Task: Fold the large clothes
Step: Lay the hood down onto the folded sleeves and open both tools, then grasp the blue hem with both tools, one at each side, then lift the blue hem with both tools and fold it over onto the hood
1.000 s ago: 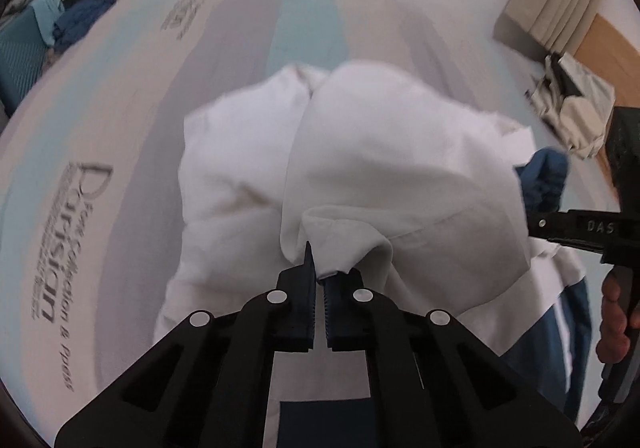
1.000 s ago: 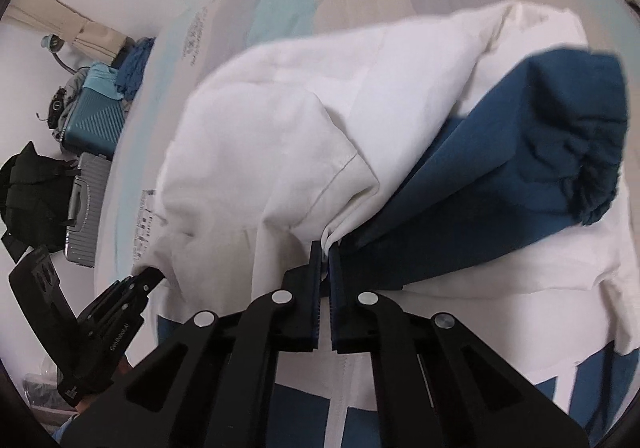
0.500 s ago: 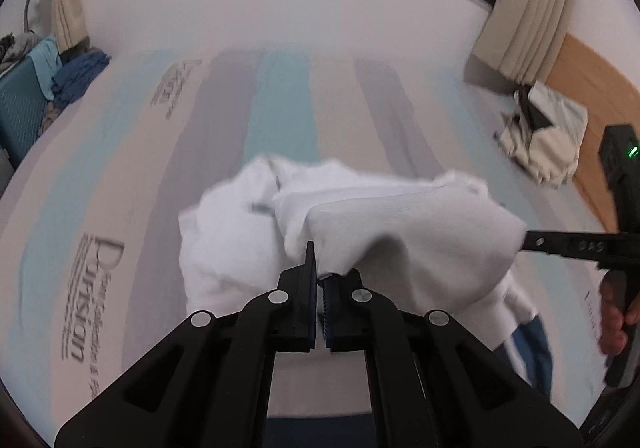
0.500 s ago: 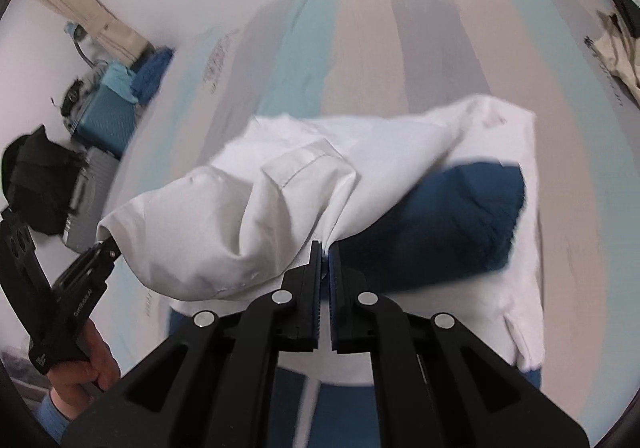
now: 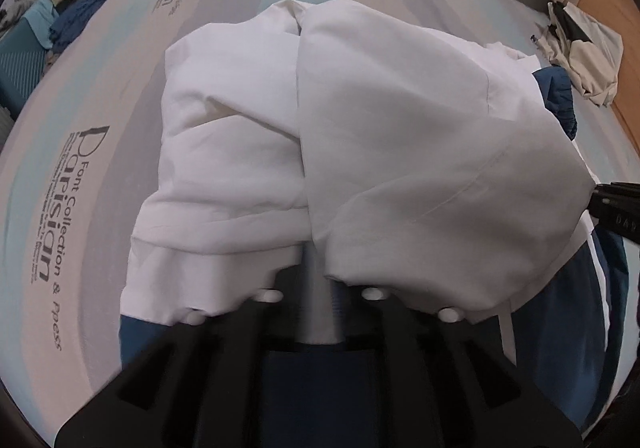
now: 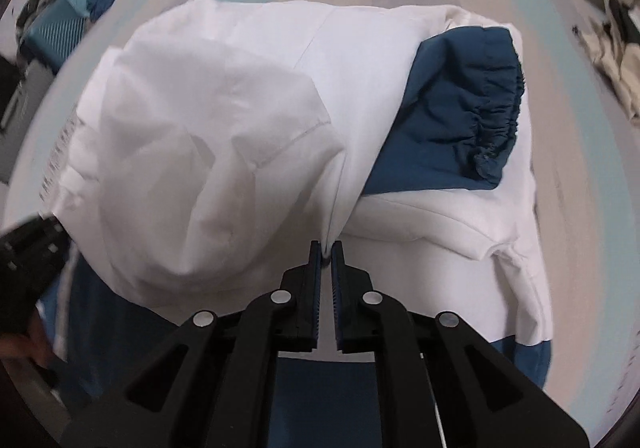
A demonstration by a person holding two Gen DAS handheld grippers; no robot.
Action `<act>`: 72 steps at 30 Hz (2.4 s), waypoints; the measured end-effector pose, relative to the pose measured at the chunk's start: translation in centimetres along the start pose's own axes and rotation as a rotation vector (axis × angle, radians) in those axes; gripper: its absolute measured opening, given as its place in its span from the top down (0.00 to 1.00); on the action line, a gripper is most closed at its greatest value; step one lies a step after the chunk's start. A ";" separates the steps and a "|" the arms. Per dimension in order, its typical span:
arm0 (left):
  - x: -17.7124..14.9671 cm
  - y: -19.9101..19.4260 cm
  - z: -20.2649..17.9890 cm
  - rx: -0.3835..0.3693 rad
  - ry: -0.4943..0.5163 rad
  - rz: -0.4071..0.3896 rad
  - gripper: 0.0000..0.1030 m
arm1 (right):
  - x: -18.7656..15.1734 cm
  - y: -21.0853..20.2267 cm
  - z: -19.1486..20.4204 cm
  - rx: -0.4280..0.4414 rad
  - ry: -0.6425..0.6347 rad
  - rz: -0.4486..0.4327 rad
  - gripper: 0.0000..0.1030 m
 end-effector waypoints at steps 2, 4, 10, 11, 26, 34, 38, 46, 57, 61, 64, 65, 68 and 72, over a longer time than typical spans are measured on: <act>-0.4 -1.2 1.2 -0.009 -0.043 0.001 0.27 | -0.9 -0.6 0.2 0.012 -0.010 0.005 0.54; -1.5 -2.2 2.5 -0.013 -0.062 0.018 0.21 | -2.1 -2.1 0.3 0.012 -0.020 -0.016 0.36; -8.8 -4.8 7.3 0.008 -0.032 0.146 0.09 | -11.5 -7.1 -0.9 -0.027 0.026 0.042 0.22; -10.3 -5.1 7.7 0.017 -0.020 0.165 0.09 | -13.0 -7.4 -1.3 -0.034 0.033 0.058 0.22; -26.1 -6.9 10.0 0.050 -0.108 0.396 0.09 | -29.9 -9.0 -6.8 0.064 0.184 0.264 0.22; -26.3 -6.7 10.7 0.030 -0.133 0.392 0.08 | -30.4 -8.9 -7.4 0.088 0.229 0.248 0.30; -27.0 -7.2 11.7 0.006 -0.139 0.385 0.09 | -30.6 -9.0 -7.3 0.077 0.202 0.254 0.39; -27.7 -7.9 12.6 -0.056 -0.151 0.375 0.33 | -30.4 -7.9 -6.1 0.084 0.224 0.252 0.62; -27.9 -8.6 12.1 -0.095 -0.118 0.421 0.35 | -29.6 -8.0 -8.2 0.088 0.306 0.243 0.60; -28.2 -9.0 11.4 -0.077 -0.094 0.435 0.47 | -29.1 -8.1 -9.9 0.102 0.343 0.245 0.60; -28.0 -9.5 11.0 -0.086 -0.089 0.434 0.59 | -29.0 -8.2 -11.2 0.124 0.401 0.245 0.62; -28.0 -9.6 10.9 -0.089 -0.094 0.436 0.65 | -28.9 -8.3 -11.5 0.123 0.412 0.244 0.67; -27.2 -10.9 9.5 -0.123 -0.107 0.428 0.80 | -28.6 -8.5 -12.2 0.115 0.405 0.250 0.81; -26.6 -12.1 9.2 -0.142 -0.087 0.405 0.86 | -27.8 -9.4 -12.4 0.104 0.390 0.260 0.88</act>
Point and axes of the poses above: each gripper's, at about its wrist camera, not at the fingertips, and y roughly the way its jaws point, z to its left, x to its top, the point moved 6 cm from there along y, roughly the way its jaws point, and after that the axes turned 15 degrees about x, right-handed, at the moved point
